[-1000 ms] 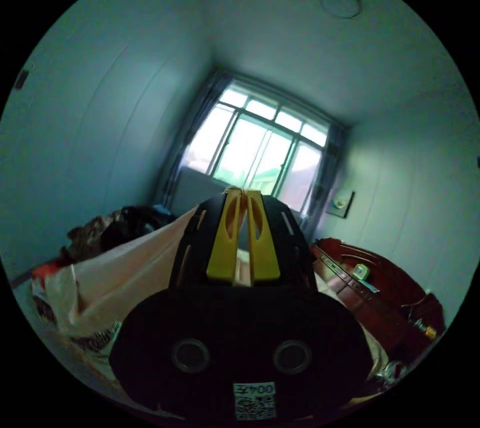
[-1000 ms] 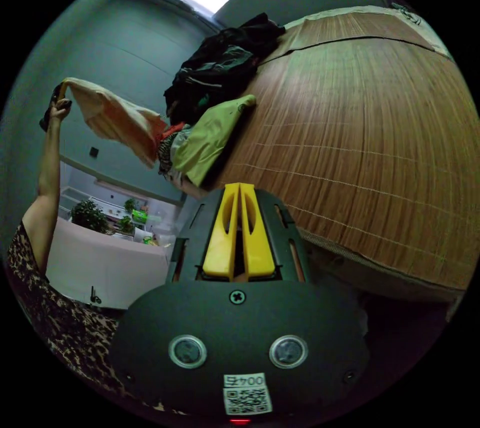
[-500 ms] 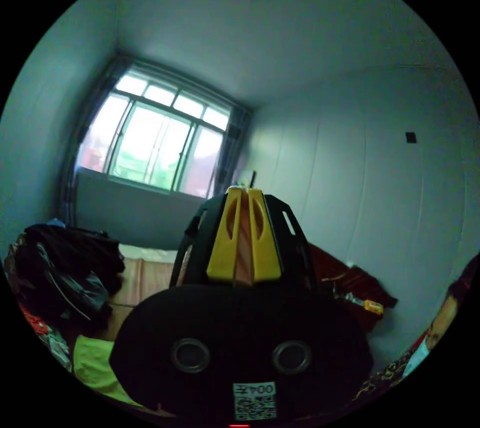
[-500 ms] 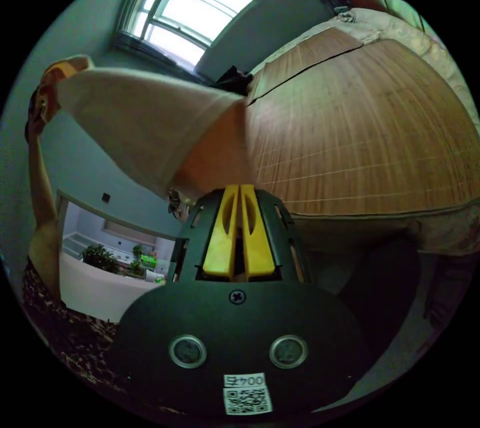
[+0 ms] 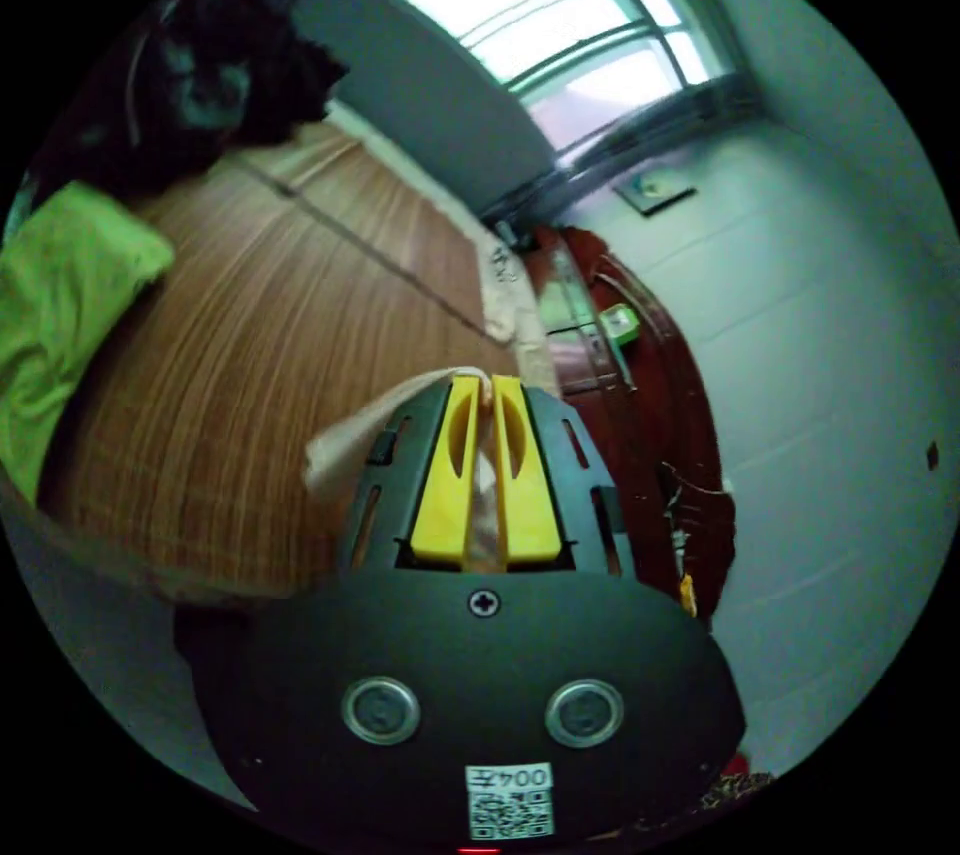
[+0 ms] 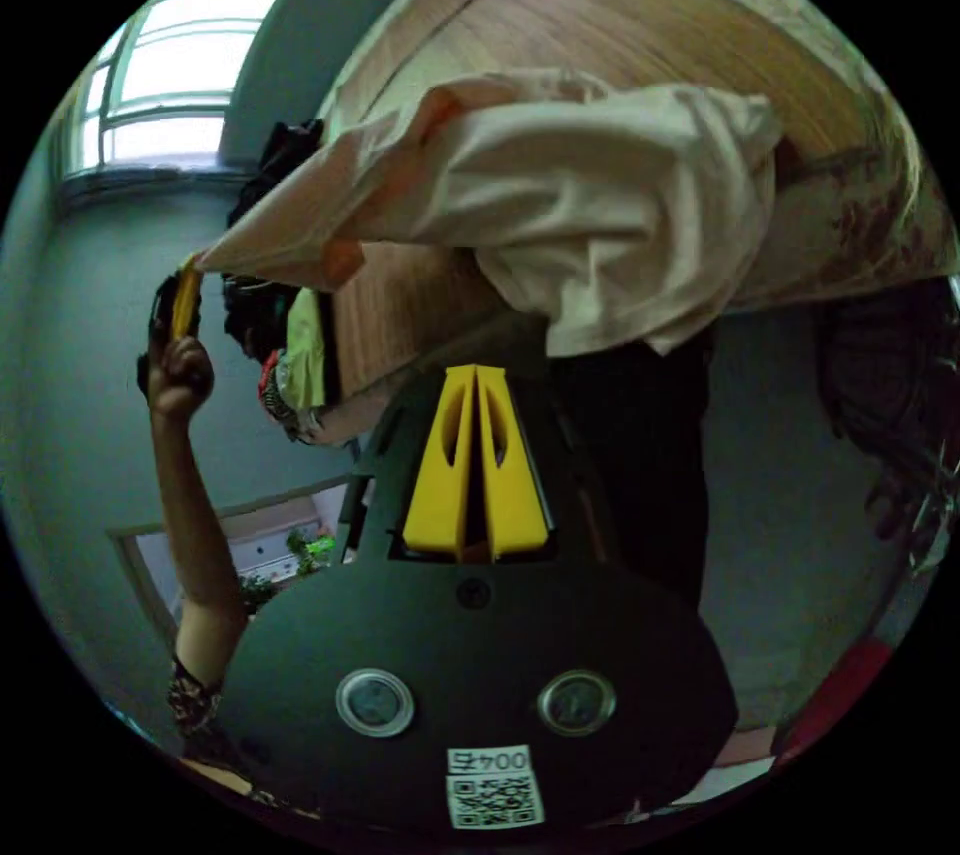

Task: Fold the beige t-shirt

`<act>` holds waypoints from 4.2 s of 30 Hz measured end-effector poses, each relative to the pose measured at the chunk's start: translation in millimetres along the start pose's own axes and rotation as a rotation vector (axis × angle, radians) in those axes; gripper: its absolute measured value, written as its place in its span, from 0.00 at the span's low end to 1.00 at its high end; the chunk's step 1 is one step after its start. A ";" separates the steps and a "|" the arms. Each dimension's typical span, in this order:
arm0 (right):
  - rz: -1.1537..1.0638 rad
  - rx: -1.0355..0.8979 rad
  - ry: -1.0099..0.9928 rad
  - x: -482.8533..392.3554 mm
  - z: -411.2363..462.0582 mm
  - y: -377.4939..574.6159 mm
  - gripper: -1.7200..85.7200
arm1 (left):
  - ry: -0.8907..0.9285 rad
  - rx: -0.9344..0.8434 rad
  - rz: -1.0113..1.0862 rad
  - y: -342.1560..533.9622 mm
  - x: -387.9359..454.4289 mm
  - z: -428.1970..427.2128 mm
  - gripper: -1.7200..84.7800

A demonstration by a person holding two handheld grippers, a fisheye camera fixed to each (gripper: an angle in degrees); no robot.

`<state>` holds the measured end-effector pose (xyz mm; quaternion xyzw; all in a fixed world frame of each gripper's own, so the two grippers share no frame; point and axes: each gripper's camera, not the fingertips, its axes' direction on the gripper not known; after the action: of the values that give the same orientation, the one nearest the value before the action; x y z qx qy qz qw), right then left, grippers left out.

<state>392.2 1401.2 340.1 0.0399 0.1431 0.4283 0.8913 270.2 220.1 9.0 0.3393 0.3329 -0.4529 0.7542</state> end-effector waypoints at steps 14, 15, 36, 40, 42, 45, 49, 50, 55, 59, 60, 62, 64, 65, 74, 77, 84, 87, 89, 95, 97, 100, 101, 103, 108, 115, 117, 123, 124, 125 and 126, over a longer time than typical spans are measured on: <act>-0.367 0.027 0.844 -118.1 55.6 -81.0 0.01 | -0.714 -0.288 0.499 193.0 45.9 166.1 0.07; -0.388 -0.001 0.874 -124.9 62.8 -87.4 0.01 | -0.723 -0.284 0.533 204.0 53.2 172.7 0.07; -1.213 -0.105 1.218 -331.2 102.7 -192.9 0.12 | -0.746 -0.229 0.663 341.6 149.6 196.5 0.05; -1.313 -0.170 1.294 -332.8 122.2 -207.5 0.14 | -0.731 -0.230 0.649 360.3 160.3 191.8 0.05; -1.411 -0.238 1.369 -327.9 139.8 -209.6 0.14 | -0.723 -0.229 0.643 367.7 164.3 189.2 0.05; -1.517 -0.286 1.444 -315.9 157.4 -213.2 0.13 | -0.709 -0.236 0.634 379.2 170.7 185.8 0.05; -1.513 -0.276 1.481 -301.3 157.7 -227.9 0.07 | -0.724 -0.239 0.648 398.6 183.8 183.5 0.07; -1.498 -0.237 1.441 -301.8 147.2 -230.5 0.04 | -0.730 -0.240 0.659 404.9 188.3 183.0 0.08; -1.310 -0.201 1.120 -296.0 70.7 -233.7 0.02 | -0.724 -0.225 0.725 431.0 210.0 171.3 0.10; -1.149 -0.203 0.782 -252.1 -13.5 -213.4 0.02 | -0.693 -0.216 0.794 459.4 232.0 144.2 0.13; -1.106 -0.207 0.698 -232.3 -34.8 -205.5 0.02 | -0.680 -0.222 0.826 471.9 238.1 134.2 0.14; -1.046 -0.207 0.597 -197.7 -61.9 -194.3 0.02 | -0.666 -0.260 0.884 498.8 247.7 117.8 0.17; -0.967 -0.209 0.510 -157.5 -82.1 -187.0 0.02 | -0.676 -0.277 0.924 518.7 254.4 108.1 0.18; -0.904 -0.200 0.468 -128.9 -90.4 -184.8 0.03 | -0.680 -0.277 0.937 525.1 256.5 105.1 0.18; -0.561 0.053 0.464 44.7 -99.0 -144.7 0.09 | -0.740 -0.280 1.052 578.2 289.1 103.9 0.17; -0.502 0.095 0.361 77.4 -112.5 -120.0 0.10 | -0.776 -0.278 1.209 592.3 314.6 122.3 0.18; -0.425 0.168 0.138 145.1 -149.1 -47.9 0.07 | -0.980 -0.352 1.685 635.6 327.5 184.5 0.18; -0.395 0.168 0.078 172.7 -161.1 -16.8 0.04 | -1.001 -0.405 1.778 636.0 317.8 196.7 0.18; -0.371 0.176 0.084 186.8 -166.4 0.3 0.03 | -1.019 -0.405 1.834 635.8 313.7 201.7 0.18; -0.330 0.172 0.065 210.9 -176.4 42.4 0.02 | -1.125 -0.371 1.911 616.0 292.7 214.8 0.12; -0.338 0.173 0.068 209.1 -177.5 50.8 0.03 | -1.053 -0.332 1.810 589.3 298.4 199.3 0.06; -0.373 0.175 0.044 199.5 -176.1 60.5 0.07 | -0.877 -0.325 1.613 538.1 315.3 161.1 0.05; -0.397 0.164 0.006 193.6 -173.4 62.9 0.09 | -0.832 -0.338 1.565 525.7 318.2 152.3 0.05; -0.432 0.147 -0.065 182.4 -167.4 66.0 0.10 | -0.635 -0.412 1.345 471.3 323.5 117.6 0.04; -0.603 0.180 -0.017 116.5 -144.9 83.8 0.14 | -0.358 -0.598 0.916 365.1 300.4 70.4 0.04; -0.905 0.245 0.412 7.8 -100.9 129.8 0.16 | -0.180 -0.555 0.649 272.1 258.1 21.9 0.03; -0.981 0.275 0.568 -21.4 -78.8 143.3 0.16 | -0.161 -0.551 0.632 260.0 251.7 16.3 0.03; -1.030 0.371 0.880 -70.7 -27.7 151.9 0.15 | -0.135 -0.525 0.612 232.1 235.4 1.9 0.03; -1.022 0.381 0.908 -73.7 -24.7 150.8 0.14 | -0.132 -0.521 0.609 228.0 232.2 -1.4 0.04; -1.009 0.395 0.948 -78.1 -21.1 148.5 0.11 | -0.132 -0.519 0.609 226.0 230.4 -3.3 0.04; -0.996 0.409 0.977 -81.1 -21.2 146.1 0.09 | -0.137 -0.513 0.610 222.2 226.5 -7.5 0.04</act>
<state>228.1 1429.3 366.0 -0.0601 0.6031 -0.0948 0.7897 554.1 202.4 -131.8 0.1921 0.2682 -0.1320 0.9347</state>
